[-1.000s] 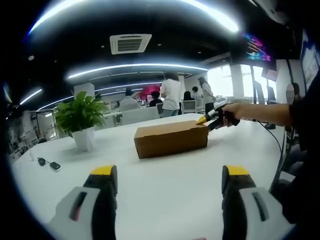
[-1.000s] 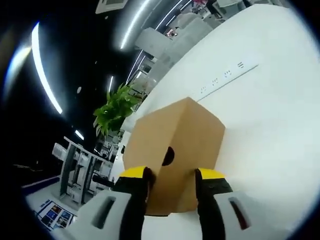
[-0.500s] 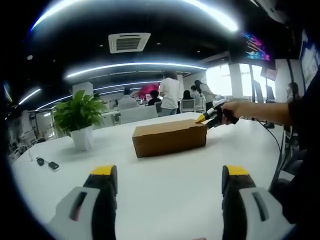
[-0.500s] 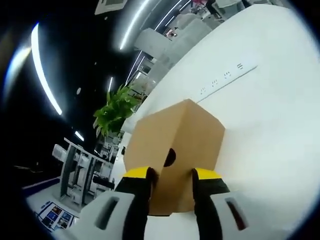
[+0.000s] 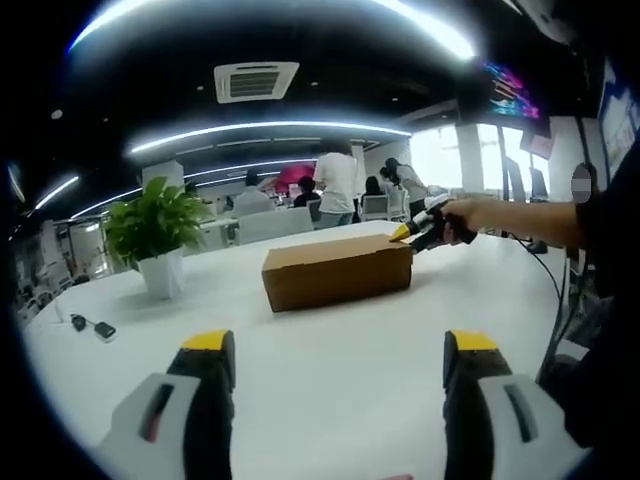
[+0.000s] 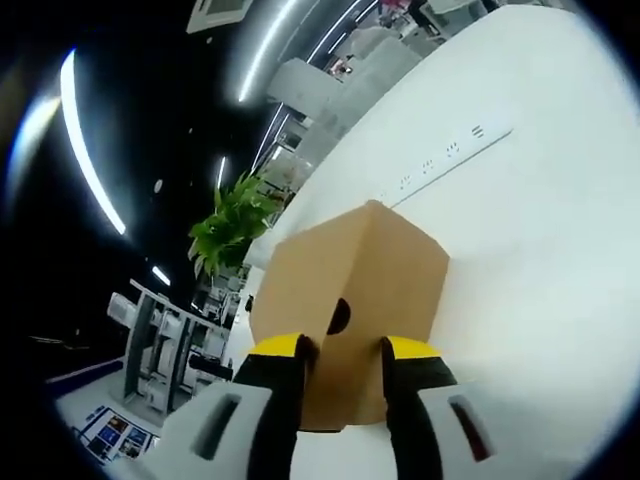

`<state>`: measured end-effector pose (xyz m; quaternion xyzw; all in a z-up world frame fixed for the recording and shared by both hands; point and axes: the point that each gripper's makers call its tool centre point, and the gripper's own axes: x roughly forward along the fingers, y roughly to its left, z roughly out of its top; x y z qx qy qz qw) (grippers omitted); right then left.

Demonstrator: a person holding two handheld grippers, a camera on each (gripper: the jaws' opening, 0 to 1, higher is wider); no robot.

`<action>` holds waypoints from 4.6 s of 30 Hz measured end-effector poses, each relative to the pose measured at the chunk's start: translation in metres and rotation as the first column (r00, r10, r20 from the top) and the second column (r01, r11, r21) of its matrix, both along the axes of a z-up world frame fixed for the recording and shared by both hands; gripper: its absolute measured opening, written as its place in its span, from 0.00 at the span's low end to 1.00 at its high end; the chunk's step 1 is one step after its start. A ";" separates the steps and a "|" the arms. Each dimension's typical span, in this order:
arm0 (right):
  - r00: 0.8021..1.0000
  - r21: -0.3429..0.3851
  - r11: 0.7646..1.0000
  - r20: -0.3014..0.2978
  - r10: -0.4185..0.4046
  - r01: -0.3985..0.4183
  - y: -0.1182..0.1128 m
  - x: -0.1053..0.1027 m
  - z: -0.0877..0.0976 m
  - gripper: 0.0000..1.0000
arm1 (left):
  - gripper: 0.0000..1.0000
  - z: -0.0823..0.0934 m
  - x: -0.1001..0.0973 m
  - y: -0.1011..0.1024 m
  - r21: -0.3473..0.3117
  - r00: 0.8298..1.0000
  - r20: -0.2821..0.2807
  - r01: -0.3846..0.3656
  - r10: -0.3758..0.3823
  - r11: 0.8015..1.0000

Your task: Operate the shoe box by opening the lid, removing the specified soft item, and placing it in the target area until the item is outside and the box remains undamaged.

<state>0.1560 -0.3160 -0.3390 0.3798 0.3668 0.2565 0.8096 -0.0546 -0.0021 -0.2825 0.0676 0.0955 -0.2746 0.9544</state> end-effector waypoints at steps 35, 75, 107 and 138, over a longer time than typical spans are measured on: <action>1.000 -0.007 1.000 0.015 -0.004 0.004 0.003 -0.004 0.001 0.30 | 0.77 0.007 0.058 -0.023 -0.088 0.978 -0.074 0.188 -0.195 0.978; 1.000 -0.010 1.000 0.023 0.009 -0.009 0.000 0.000 0.000 0.30 | 0.79 0.002 0.244 -0.030 -0.088 0.934 -0.302 0.171 -0.190 0.981; 0.999 -0.025 0.999 0.031 0.033 -0.033 -0.001 -0.002 -0.002 0.30 | 0.68 -0.059 0.345 -0.042 -0.122 0.779 -0.609 0.095 -0.151 0.988; 0.999 -0.015 0.999 0.042 0.035 -0.035 0.001 -0.001 -0.003 0.30 | 0.67 -0.073 0.317 -0.074 -0.411 0.630 -0.704 0.015 -0.328 0.911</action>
